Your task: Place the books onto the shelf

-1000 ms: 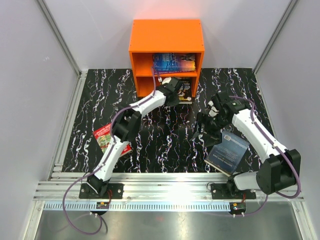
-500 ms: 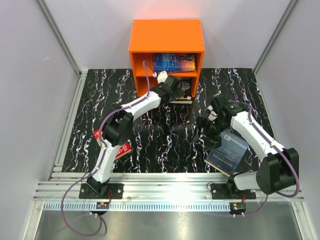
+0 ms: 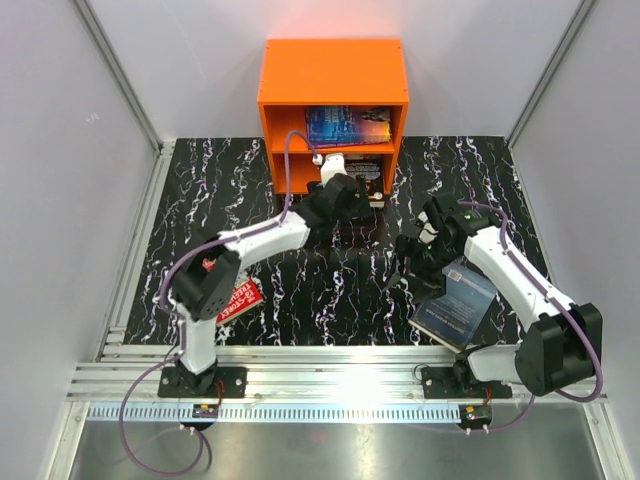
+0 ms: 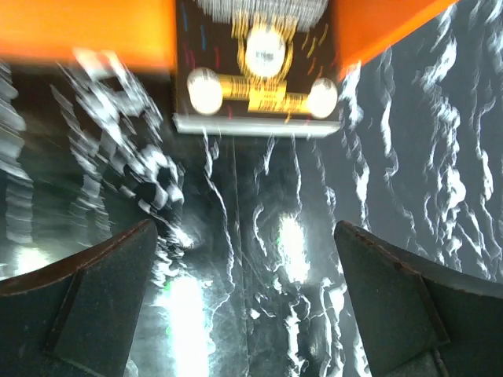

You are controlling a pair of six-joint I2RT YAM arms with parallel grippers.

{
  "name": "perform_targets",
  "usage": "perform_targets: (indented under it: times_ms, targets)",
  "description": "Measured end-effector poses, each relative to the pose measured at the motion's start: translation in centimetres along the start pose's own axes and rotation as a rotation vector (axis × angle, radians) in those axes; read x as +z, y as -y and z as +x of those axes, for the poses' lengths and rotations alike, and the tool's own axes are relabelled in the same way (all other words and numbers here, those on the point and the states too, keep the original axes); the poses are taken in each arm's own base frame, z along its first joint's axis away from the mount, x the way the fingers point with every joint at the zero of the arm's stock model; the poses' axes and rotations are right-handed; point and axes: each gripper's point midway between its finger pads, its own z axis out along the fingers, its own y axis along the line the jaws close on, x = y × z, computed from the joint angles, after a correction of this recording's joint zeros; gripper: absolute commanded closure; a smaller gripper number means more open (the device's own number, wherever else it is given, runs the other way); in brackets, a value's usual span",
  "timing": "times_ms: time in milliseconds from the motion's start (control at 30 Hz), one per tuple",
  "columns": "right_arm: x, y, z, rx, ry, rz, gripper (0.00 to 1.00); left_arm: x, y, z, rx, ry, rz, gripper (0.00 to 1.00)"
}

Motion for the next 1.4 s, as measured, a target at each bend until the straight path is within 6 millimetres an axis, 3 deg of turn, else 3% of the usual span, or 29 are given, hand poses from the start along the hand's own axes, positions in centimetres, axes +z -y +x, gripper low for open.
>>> perform_targets:
  times_ms: [133,200,267,300,333,367,400,567,667,867,933,1000,1100,1267,1400]
  targets:
    - [-0.2,0.1,0.0,-0.006,0.014,0.007,0.15,-5.7,2.2,-3.7,0.045,0.218,0.006,0.01]
    - [-0.2,0.1,-0.1,-0.007,0.016,0.006,0.16,-7.4,2.5,-4.7,0.041,0.248,0.045,0.03]
    - [-0.1,0.0,-0.2,-0.009,0.021,0.002,0.15,-6.1,2.3,-5.8,0.04,0.214,0.065,0.25]
    - [-0.1,0.0,-0.3,-0.009,0.024,0.0,0.15,-5.0,2.2,-5.9,0.045,0.189,0.065,0.45]
    - [-0.1,-0.1,-0.4,-0.01,0.027,-0.002,0.16,-3.5,2.2,-5.7,0.051,0.156,0.075,0.78]
    - [-0.1,-0.1,-0.5,-0.01,0.03,-0.004,0.15,-2.0,1.8,-5.1,0.058,0.126,0.072,0.94]
    - [0.0,-0.2,-0.6,-0.01,0.033,-0.005,0.15,-0.6,1.1,-3.8,0.079,0.082,0.061,1.0]
    - [0.0,-0.3,-0.8,-0.011,0.041,-0.01,0.16,3.2,-0.8,4.3,0.159,-0.138,-0.002,1.0]
    - [0.0,-0.2,-0.8,-0.011,0.042,-0.008,0.15,4.0,-0.6,6.2,0.183,-0.185,-0.006,1.0]
    - [0.3,0.3,-0.6,-0.004,0.039,0.009,0.16,5.3,1.5,4.7,0.278,-0.062,-0.011,1.0]
    - [0.4,0.6,-0.5,-0.001,0.036,0.016,0.16,6.2,3.0,4.4,0.304,-0.022,0.003,1.0]
    - [0.5,0.7,-0.4,0.001,0.033,0.02,0.16,6.7,3.7,5.0,0.315,-0.015,0.009,1.0]
    - [0.6,0.8,-0.4,0.001,0.034,0.024,0.16,7.5,3.8,5.5,0.329,-0.035,-0.013,1.0]
    - [0.6,0.8,-0.4,0.002,0.035,0.026,0.16,10.4,4.1,4.2,0.298,-0.054,-0.067,1.0]
    - [0.6,0.9,-0.4,0.002,0.034,0.026,0.16,11.5,3.0,3.5,0.233,-0.088,-0.11,0.99]
